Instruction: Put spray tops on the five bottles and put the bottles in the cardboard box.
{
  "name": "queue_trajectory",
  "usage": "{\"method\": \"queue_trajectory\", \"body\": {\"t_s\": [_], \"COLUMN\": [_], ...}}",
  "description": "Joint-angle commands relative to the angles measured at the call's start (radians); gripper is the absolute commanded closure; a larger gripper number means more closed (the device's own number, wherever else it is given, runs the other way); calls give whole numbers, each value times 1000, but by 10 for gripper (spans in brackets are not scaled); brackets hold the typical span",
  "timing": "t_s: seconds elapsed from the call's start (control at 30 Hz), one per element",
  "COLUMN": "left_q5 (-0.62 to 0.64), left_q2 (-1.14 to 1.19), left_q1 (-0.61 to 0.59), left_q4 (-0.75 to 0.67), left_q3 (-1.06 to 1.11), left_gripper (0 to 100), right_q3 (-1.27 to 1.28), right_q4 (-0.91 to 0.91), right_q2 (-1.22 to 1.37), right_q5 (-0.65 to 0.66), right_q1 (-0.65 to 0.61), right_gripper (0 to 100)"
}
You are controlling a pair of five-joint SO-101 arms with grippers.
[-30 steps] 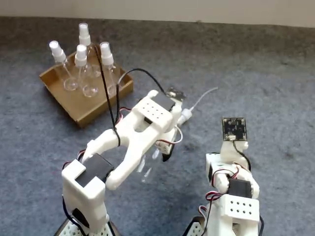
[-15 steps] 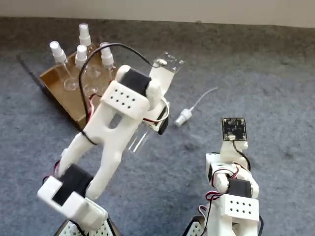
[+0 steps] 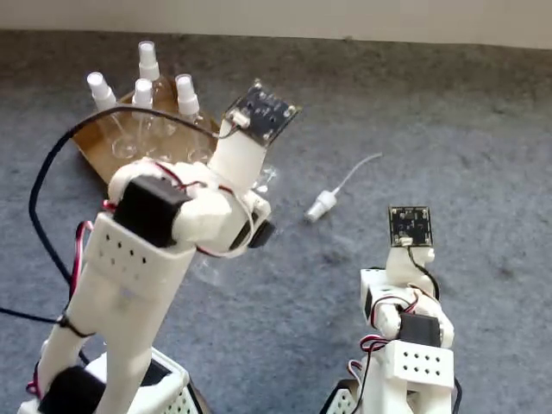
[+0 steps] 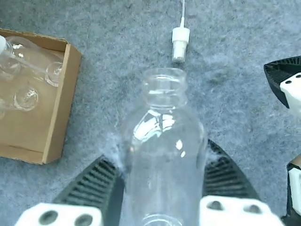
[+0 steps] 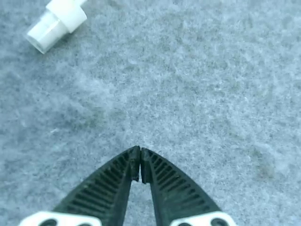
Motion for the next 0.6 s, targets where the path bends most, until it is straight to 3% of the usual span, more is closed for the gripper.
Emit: {"method": "queue_trajectory", "body": {"t_s": [0.0, 0.23, 0.57], "left_q5": [-8, -8, -6], "left_q2": [-133, -328, -613], "left_q1": [1, -1, -27], "left_q4": [-37, -296, -936], "left_q3": [117, 455, 1089], "left_gripper": [944, 944, 944], "right_q3": [-8, 5, 44], "right_q4": [-21, -22, -24], "right_q2": [-10, -10, -10], "right_q5": [5, 5, 6], "right_q1": [7, 7, 7], "right_gripper": [995, 995, 995]}}
